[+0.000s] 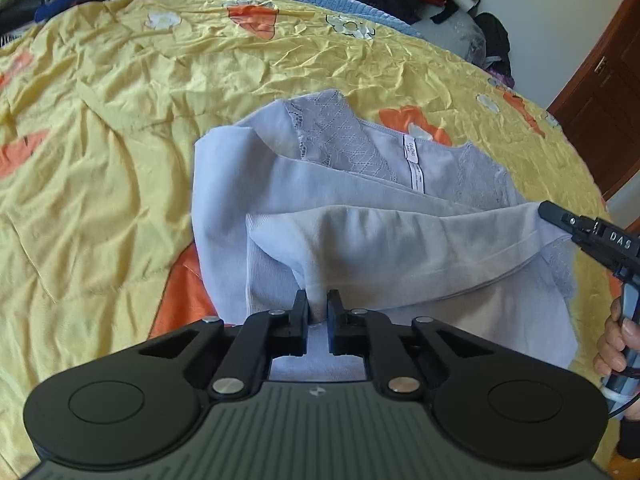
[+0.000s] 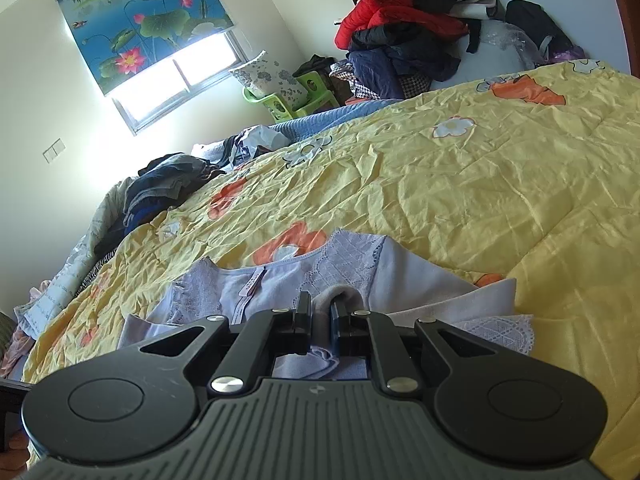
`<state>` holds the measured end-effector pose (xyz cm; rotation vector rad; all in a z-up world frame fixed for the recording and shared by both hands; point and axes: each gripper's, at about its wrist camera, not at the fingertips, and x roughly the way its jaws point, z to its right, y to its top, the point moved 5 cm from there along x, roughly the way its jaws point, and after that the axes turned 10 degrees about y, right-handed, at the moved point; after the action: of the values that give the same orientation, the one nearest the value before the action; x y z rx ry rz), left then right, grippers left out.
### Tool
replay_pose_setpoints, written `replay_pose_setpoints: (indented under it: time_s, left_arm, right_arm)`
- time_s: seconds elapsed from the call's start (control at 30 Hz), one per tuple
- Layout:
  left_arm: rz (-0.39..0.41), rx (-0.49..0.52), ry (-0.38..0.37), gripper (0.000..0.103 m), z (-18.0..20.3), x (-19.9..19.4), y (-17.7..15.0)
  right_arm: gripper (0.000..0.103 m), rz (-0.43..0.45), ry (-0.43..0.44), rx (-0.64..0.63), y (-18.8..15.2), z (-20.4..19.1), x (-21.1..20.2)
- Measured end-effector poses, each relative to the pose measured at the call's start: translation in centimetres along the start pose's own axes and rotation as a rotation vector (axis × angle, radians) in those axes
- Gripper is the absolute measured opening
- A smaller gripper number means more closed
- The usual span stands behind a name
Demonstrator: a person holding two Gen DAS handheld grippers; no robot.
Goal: Fold small clothes
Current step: 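Lift the hem with both tools and fold it toward the collar, then lay the hem onto the collar and open both tools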
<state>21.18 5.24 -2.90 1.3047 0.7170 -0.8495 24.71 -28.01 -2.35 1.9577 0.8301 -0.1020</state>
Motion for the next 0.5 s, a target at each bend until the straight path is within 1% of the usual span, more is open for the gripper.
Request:
replay_pose_setpoints:
  time_s: [0.07, 0.17, 0.33, 0.5]
  left_arm:
    - [0.034, 0.022, 0.009, 0.006, 0.2, -0.7, 0.0]
    - [0.105, 0.041, 0.021, 0.006, 0.6, -2.2, 0.7]
    - [0.19, 0.051, 0.049, 0.005, 0.8, -3.5, 3.4]
    - [0.238, 0.056, 0.065, 0.005, 1.3, -3.2, 6.6]
  right_arm:
    - [0.015, 0.005, 0.0, 0.002, 0.0, 0.1, -0.2]
    - [0.014, 0.021, 0.002, 0.014, 0.0, 0.2, -0.5]
    - [0.014, 0.05, 0.013, 0.023, 0.5, 0.2, -1.1]
    - [0.014, 0.068, 0.007, 0.017, 1.5, 0.1, -0.8]
